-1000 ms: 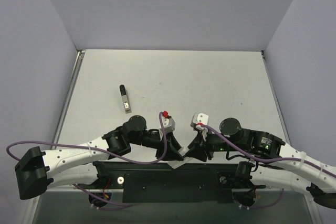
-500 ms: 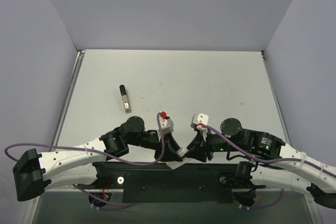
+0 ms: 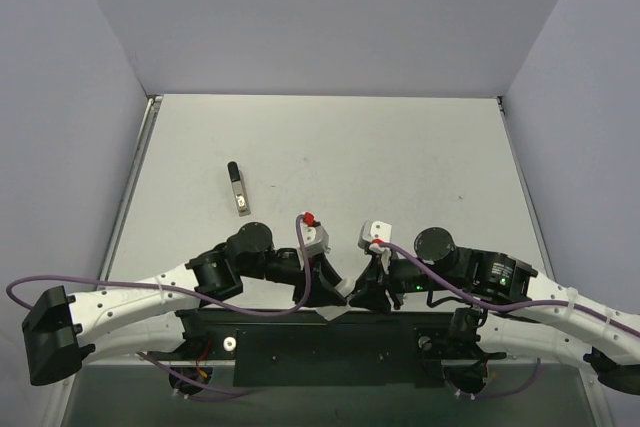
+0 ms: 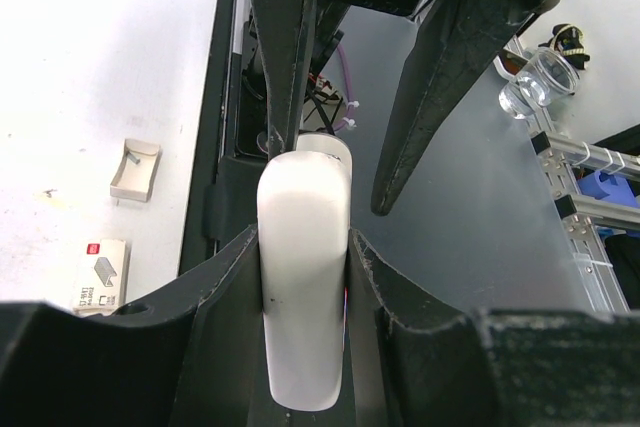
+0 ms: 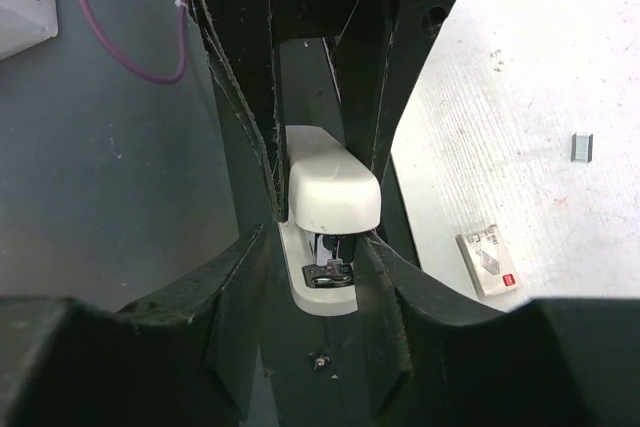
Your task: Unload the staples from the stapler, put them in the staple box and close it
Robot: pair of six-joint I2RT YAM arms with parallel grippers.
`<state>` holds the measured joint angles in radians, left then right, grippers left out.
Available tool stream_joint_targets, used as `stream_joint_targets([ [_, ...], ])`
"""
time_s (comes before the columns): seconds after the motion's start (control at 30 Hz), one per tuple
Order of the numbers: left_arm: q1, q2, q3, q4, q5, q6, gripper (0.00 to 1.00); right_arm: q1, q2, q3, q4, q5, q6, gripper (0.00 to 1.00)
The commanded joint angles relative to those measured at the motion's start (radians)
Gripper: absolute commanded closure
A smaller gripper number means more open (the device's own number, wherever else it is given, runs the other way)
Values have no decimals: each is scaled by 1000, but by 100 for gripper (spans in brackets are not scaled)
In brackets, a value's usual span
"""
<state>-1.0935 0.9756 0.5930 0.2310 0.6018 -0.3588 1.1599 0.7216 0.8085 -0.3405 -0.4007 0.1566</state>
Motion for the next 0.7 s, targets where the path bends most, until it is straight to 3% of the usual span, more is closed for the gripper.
stream_joint_targets([
  [0.0, 1, -32, 41, 97, -25, 3, 100, 14, -2, -15, 18, -43, 15, 67],
  [0.27, -9, -26, 34, 117, -10, -8, 100, 21, 12, -25, 40, -33, 17, 83],
  [0.37, -12, -26, 36, 117, -13, -11, 100, 23, 9, -29, 44, -29, 18, 100],
  [0.67, -35, -35, 65, 116, -60, -16, 100, 34, -77, -155, 104, 3, 81, 100],
])
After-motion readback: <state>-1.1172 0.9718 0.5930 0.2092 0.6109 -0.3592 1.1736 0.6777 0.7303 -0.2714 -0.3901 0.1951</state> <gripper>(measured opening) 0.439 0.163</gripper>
